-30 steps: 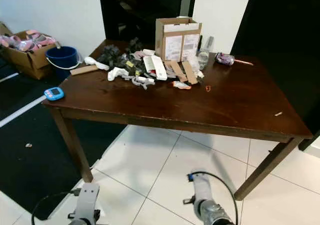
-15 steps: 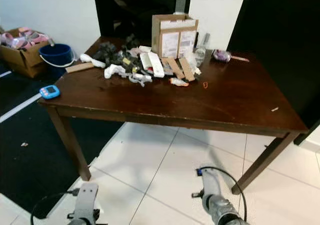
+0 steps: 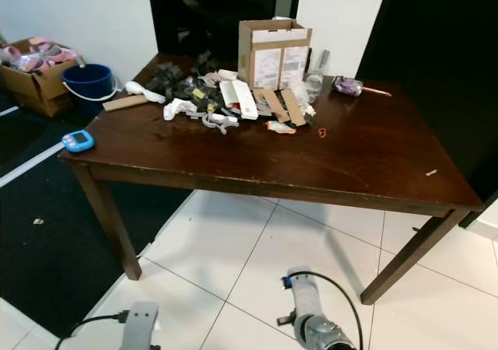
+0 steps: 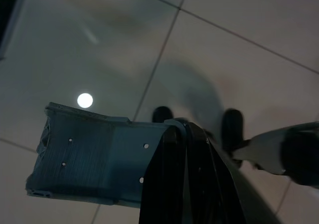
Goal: Picking trash to rubbish bin
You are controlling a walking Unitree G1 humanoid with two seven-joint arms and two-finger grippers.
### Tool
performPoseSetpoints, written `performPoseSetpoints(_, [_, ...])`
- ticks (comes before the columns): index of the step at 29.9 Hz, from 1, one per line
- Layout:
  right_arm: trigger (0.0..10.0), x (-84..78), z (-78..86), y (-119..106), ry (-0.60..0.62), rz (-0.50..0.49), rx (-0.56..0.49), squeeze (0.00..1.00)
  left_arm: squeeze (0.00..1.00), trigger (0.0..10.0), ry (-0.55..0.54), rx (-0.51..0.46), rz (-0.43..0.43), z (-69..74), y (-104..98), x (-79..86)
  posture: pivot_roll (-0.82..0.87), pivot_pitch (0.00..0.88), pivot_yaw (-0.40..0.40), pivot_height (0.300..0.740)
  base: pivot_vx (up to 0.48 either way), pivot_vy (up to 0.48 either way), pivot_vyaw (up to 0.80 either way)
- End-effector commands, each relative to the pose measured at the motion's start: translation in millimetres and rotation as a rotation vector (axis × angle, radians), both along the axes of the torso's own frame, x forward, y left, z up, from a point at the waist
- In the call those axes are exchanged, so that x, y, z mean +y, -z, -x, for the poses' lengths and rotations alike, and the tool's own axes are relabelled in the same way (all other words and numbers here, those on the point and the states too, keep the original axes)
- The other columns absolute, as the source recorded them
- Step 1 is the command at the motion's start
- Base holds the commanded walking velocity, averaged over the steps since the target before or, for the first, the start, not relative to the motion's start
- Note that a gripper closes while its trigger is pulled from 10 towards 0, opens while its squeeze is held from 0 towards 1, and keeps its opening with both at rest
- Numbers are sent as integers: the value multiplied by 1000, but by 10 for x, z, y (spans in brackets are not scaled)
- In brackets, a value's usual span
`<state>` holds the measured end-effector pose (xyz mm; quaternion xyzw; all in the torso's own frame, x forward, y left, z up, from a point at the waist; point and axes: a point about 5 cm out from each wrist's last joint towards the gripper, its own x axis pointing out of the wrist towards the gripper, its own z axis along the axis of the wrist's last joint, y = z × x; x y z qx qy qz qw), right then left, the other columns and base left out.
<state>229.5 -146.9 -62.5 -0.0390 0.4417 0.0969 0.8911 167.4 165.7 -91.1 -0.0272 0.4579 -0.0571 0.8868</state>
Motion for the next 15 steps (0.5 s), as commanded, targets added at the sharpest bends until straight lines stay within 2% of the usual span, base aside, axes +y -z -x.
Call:
performPoseSetpoints(1, [10000,-82,-31,-21,3,22,-2,0,0,10000,17,25,36,68,36,-121,178,0,-119,740,0,0,0])
performPoseSetpoints(4, [10000,-89,-39,-27,-21,32,-4,0,0,10000,16,30,40,79,41,-137,179,0,-121,740,0,0,0])
performPoseSetpoints(8, [10000,-29,44,25,-77,35,18,0,0,10000,4,39,71,82,42,-125,178,6,-137,740,0,0,0])
performPoseSetpoints(13, [10000,-37,50,28,-74,34,19,0,0,10000,-2,42,74,97,48,-128,180,10,-137,740,0,0,0])
performPoseSetpoints(15, [10000,-34,62,36,-62,22,25,0,0,10000,0,44,67,107,51,-119,175,8,-109,740,0,0,0])
